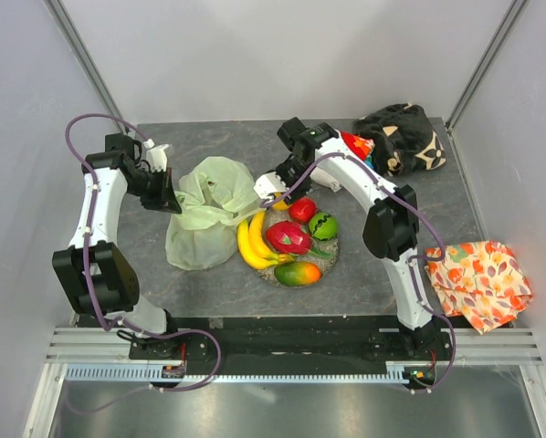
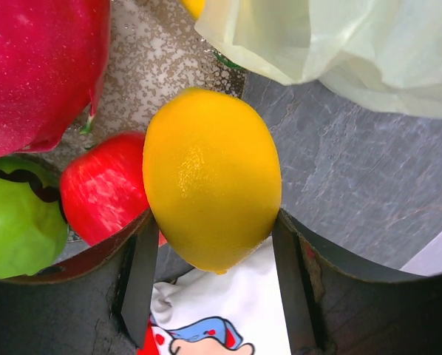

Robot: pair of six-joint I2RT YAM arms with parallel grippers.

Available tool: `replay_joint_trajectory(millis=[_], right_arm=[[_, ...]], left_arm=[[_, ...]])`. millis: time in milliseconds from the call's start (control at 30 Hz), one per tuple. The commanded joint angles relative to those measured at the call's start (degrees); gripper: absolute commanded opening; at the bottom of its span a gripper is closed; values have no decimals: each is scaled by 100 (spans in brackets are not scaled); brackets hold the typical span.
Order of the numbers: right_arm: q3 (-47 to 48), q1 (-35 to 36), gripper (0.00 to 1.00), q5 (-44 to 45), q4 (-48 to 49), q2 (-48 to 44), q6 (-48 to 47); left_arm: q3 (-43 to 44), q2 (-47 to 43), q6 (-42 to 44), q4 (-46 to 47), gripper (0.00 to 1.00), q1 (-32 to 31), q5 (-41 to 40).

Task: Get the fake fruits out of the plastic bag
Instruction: Place the fake fruit on the plate.

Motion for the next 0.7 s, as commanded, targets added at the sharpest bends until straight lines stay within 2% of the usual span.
replay_joint_trajectory(millis=[0,467,667], right_arm=[[273,105,49,54,-232,91,-683],[194,438,49,484,-224,215,-1764],[79,500,50,669,-224,215,-1931]], left_arm=[[-41,-90,-133,193,2,-7,45],[99,33,-177,236,2,11,204],[65,24,-168,254,2,20,274]])
